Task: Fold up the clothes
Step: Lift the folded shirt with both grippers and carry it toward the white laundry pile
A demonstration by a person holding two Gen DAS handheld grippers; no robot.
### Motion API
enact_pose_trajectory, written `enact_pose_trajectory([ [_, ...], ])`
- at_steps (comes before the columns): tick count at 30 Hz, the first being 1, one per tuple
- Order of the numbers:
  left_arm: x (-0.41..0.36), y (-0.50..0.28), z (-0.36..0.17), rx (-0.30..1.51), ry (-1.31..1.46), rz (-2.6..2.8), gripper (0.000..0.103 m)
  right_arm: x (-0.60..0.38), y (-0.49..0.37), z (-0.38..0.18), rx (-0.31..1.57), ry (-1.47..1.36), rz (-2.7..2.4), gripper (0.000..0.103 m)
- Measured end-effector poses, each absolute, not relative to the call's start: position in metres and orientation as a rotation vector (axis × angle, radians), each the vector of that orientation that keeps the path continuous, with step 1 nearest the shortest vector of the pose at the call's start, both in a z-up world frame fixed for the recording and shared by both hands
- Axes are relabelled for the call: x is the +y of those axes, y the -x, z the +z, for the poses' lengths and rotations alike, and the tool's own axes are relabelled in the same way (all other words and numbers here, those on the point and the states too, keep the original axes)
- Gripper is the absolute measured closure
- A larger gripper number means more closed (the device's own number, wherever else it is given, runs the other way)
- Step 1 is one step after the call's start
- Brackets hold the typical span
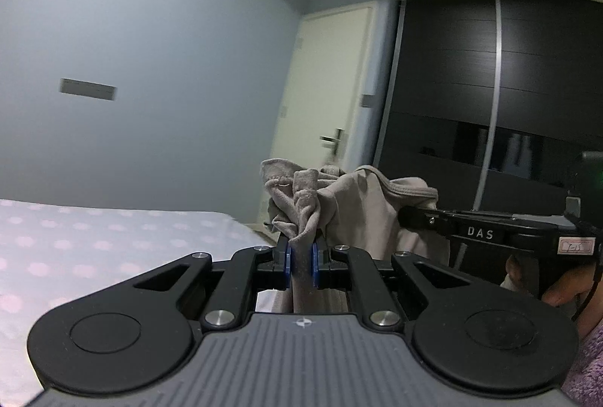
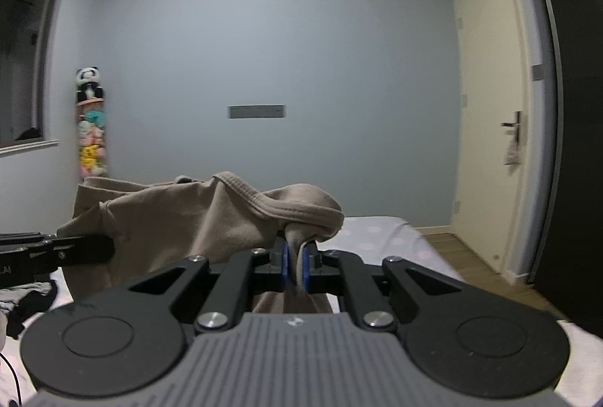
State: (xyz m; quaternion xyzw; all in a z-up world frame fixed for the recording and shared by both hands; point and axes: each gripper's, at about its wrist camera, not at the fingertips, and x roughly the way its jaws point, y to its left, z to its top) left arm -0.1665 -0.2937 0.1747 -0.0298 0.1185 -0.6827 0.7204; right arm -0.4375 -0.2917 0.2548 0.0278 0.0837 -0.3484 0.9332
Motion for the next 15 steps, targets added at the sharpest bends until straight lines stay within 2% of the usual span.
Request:
enact_pose_trajectory([
  [7, -0.292, 0.204, 0.178, 0.319, 0.069, -1.658, 0.095, -0.295, 0.494, 0.27, 0.191, -0.073, -0.805, 0.095],
  [15, -0.282, 0.248, 0.189, 0.274, -0.017, -1.831, 0.096, -0.294, 0.549, 0.297, 0.208, -0.1, -0.86, 0.095],
])
